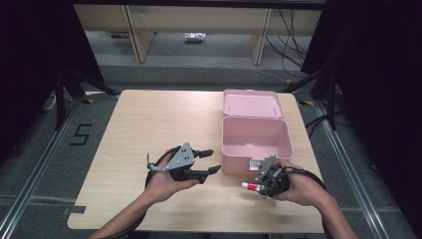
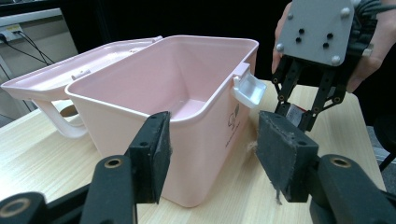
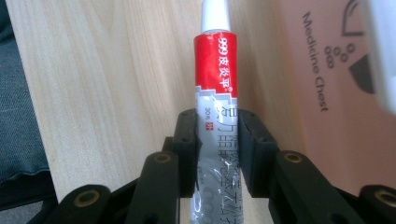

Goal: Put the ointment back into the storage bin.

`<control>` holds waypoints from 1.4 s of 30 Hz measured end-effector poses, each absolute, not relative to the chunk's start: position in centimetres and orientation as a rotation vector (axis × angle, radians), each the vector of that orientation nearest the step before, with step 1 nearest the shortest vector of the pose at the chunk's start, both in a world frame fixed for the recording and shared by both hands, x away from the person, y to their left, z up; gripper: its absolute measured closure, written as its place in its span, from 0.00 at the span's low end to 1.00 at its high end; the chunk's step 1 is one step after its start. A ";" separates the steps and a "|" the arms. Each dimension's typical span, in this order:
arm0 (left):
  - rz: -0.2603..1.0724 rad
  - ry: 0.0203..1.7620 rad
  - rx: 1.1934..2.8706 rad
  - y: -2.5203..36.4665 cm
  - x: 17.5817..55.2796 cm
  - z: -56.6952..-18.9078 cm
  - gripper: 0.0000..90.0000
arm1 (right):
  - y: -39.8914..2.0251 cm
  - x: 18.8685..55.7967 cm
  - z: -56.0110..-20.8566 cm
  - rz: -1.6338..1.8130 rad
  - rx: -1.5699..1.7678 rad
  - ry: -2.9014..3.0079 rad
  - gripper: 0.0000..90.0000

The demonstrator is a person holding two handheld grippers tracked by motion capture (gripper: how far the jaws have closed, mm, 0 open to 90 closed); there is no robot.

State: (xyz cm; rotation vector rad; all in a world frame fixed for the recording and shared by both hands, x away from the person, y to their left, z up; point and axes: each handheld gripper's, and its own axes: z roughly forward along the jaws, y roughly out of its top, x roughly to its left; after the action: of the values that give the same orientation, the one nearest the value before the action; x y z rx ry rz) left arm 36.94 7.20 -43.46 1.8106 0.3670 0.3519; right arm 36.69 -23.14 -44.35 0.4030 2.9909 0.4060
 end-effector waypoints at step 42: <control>0.352 0.362 1.814 7.3 36.8 -43.4 0.49 | -23.3 36.5 -40.6 0.441 0.308 2.993 0.80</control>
State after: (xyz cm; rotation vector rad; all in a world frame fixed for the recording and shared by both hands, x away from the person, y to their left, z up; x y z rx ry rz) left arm 36.80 7.33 -43.41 1.8139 0.3617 0.3523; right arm 36.53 -23.26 -40.57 0.3083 2.9933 0.4405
